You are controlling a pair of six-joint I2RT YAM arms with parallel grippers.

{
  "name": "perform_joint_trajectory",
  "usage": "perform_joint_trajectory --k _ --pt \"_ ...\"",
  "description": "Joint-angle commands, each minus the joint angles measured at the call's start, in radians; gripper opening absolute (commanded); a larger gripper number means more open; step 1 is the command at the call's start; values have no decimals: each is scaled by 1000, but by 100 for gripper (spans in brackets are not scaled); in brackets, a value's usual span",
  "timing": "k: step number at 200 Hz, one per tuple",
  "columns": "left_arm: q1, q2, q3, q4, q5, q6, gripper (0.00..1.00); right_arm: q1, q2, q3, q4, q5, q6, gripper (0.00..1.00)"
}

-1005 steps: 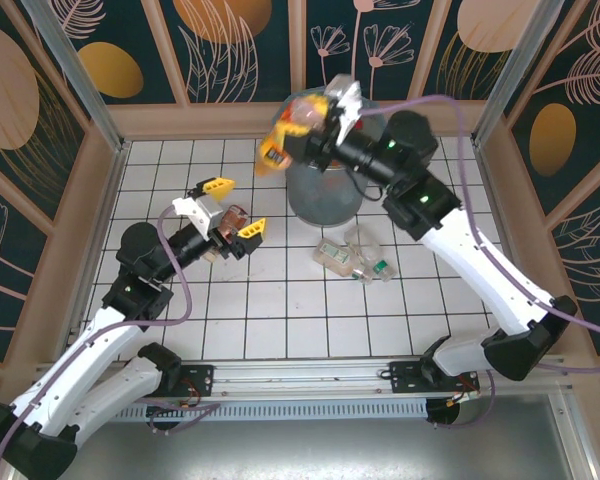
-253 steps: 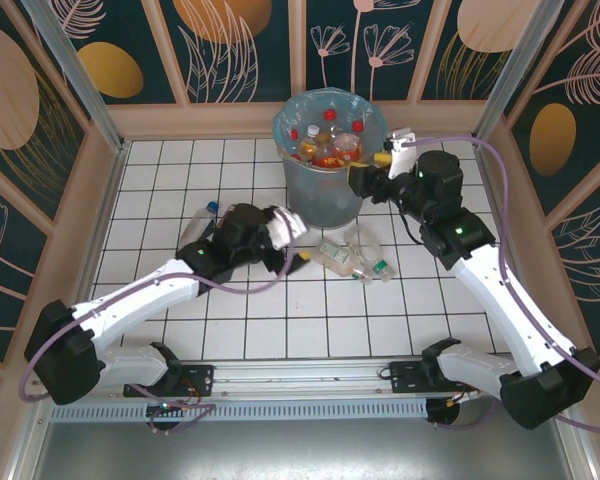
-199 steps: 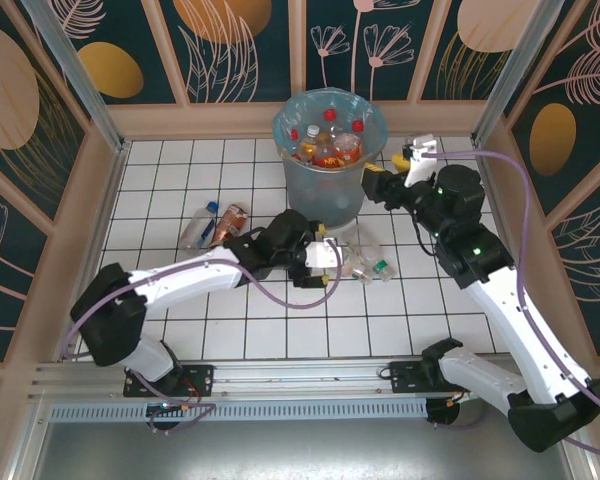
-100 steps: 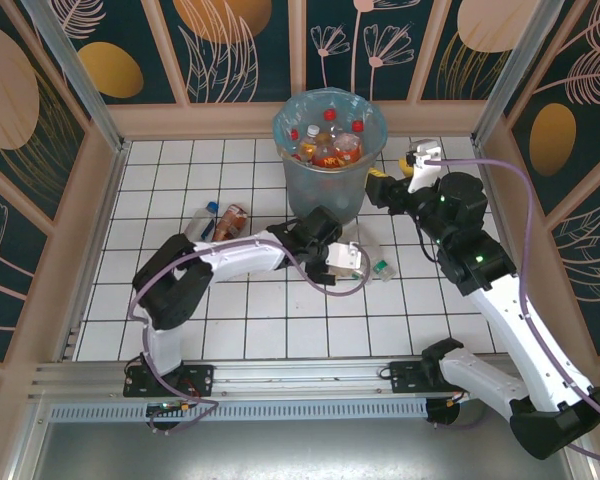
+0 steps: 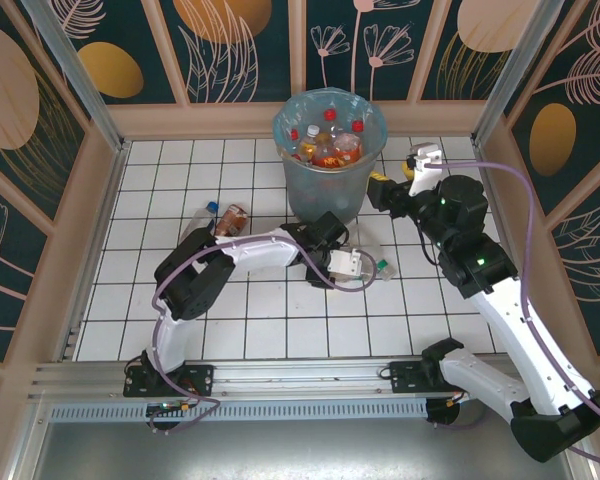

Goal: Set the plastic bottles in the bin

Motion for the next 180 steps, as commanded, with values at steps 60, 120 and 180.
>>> perform_joint_trajectory --k 60,120,180 --pt "17 -401 -153 163 121 -221 57 20 -14 45 44 -88 6 72" --pt "47 -763 -313 537 116 -526 54 50 2 21 329 -529 83 75" --pt "66 -890 -381 648 -8 -588 52 114 76 25 433 -687 81 81"
